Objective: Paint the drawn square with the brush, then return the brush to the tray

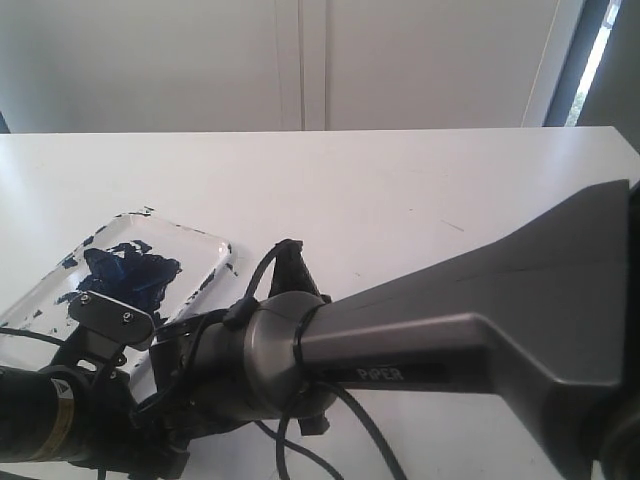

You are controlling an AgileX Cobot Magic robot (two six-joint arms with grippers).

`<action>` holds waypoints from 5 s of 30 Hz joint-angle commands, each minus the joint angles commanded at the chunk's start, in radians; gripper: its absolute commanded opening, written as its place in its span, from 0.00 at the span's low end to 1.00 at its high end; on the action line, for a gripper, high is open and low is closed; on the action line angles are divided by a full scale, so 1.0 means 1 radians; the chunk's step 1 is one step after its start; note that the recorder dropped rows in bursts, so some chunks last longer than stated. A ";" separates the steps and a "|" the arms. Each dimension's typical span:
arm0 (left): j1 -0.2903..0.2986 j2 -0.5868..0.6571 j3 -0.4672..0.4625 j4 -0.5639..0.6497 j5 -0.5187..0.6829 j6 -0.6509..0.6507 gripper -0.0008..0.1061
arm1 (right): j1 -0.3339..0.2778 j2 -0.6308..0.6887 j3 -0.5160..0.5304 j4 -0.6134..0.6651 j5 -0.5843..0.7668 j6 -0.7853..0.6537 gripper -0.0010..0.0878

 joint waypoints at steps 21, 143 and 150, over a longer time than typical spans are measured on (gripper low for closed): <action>0.000 0.000 0.000 0.000 0.000 0.000 0.76 | -0.037 0.002 0.000 0.004 0.023 0.000 0.01; 0.000 -0.144 -0.013 0.013 0.128 0.033 0.62 | -0.021 -0.046 0.075 0.046 0.049 0.320 0.01; 0.000 -0.207 -0.013 0.013 0.088 0.025 0.62 | -0.030 -0.060 0.075 0.024 -0.182 0.346 0.01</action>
